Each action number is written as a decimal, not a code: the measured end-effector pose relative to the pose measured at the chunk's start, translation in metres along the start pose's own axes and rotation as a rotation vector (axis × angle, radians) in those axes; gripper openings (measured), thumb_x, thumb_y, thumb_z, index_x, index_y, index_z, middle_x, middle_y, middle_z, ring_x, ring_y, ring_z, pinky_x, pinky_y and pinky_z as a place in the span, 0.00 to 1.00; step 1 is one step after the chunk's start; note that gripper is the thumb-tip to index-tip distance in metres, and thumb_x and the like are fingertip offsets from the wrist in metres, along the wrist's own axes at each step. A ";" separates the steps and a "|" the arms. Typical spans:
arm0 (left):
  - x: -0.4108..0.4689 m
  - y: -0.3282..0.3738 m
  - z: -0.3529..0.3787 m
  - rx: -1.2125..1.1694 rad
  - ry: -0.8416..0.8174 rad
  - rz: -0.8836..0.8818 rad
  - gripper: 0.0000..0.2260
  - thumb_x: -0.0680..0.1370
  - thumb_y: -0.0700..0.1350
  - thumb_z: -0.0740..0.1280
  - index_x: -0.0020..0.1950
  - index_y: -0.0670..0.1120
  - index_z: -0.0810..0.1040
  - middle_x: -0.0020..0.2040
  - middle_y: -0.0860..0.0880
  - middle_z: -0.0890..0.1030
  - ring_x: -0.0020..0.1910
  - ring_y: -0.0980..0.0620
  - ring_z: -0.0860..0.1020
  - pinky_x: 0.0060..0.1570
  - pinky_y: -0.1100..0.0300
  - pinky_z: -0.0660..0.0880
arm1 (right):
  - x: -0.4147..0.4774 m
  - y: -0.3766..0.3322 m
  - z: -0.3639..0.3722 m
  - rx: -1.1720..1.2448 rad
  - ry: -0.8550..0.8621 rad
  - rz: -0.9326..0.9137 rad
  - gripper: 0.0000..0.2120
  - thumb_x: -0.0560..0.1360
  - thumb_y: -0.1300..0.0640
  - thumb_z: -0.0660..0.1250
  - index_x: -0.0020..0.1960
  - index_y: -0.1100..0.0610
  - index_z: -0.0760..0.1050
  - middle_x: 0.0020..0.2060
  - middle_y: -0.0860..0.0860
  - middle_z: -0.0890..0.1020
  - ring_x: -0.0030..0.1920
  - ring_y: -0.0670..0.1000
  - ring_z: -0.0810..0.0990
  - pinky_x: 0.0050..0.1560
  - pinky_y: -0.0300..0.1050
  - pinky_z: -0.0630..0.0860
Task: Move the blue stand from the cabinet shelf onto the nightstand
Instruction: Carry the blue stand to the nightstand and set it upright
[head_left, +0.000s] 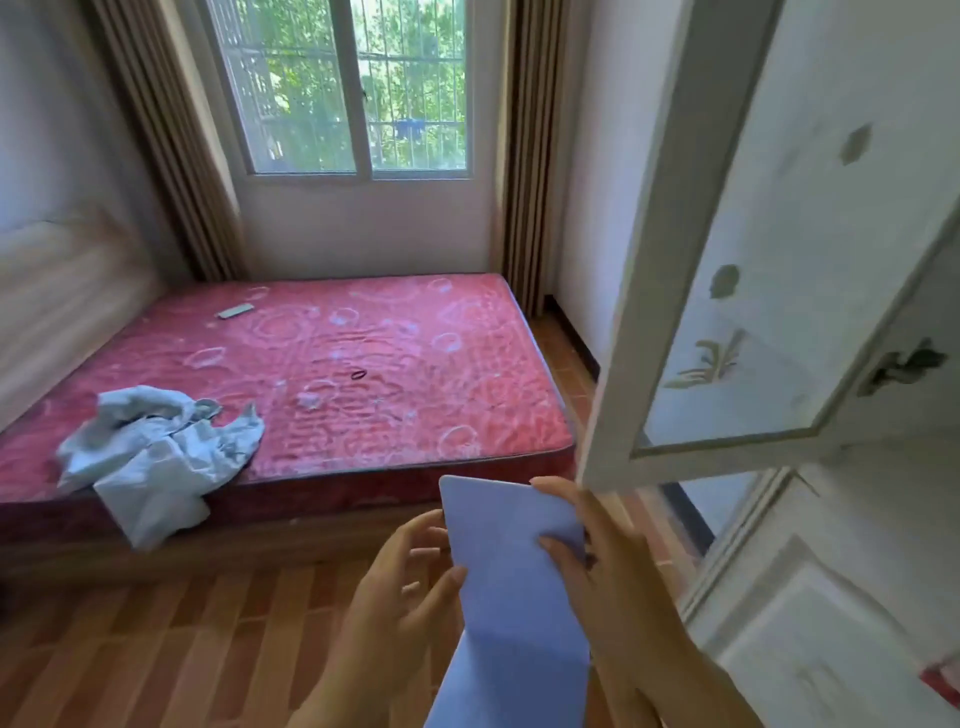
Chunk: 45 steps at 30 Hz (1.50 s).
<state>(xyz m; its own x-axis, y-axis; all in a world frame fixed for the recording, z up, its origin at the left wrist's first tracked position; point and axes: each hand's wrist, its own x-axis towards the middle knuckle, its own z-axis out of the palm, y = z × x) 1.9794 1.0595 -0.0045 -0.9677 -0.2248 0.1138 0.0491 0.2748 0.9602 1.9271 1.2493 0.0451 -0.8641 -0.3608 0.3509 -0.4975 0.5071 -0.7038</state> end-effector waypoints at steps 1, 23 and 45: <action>-0.002 -0.009 -0.023 0.025 0.033 -0.012 0.23 0.66 0.63 0.69 0.60 0.63 0.72 0.53 0.61 0.79 0.55 0.57 0.78 0.53 0.55 0.76 | 0.009 -0.011 0.020 0.019 -0.020 -0.021 0.21 0.73 0.54 0.65 0.59 0.33 0.65 0.48 0.21 0.72 0.50 0.27 0.70 0.49 0.22 0.66; -0.013 -0.092 -0.358 0.016 0.715 -0.277 0.25 0.61 0.66 0.69 0.57 0.63 0.74 0.52 0.60 0.79 0.53 0.63 0.77 0.52 0.58 0.74 | 0.174 -0.206 0.346 0.293 -0.571 -0.334 0.29 0.74 0.62 0.65 0.52 0.26 0.64 0.44 0.34 0.76 0.41 0.33 0.75 0.37 0.27 0.69; 0.095 -0.160 -0.513 0.030 1.037 -0.536 0.24 0.68 0.60 0.68 0.63 0.62 0.69 0.57 0.62 0.75 0.57 0.67 0.73 0.52 0.65 0.73 | 0.356 -0.284 0.567 0.357 -0.904 -0.643 0.29 0.73 0.64 0.63 0.56 0.29 0.64 0.43 0.20 0.71 0.46 0.26 0.71 0.42 0.22 0.66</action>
<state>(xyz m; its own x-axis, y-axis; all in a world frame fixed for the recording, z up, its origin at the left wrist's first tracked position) 2.0066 0.5142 -0.0164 -0.1959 -0.9710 -0.1373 -0.3241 -0.0681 0.9436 1.8040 0.5331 0.0190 -0.0198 -0.9707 0.2393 -0.6499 -0.1694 -0.7409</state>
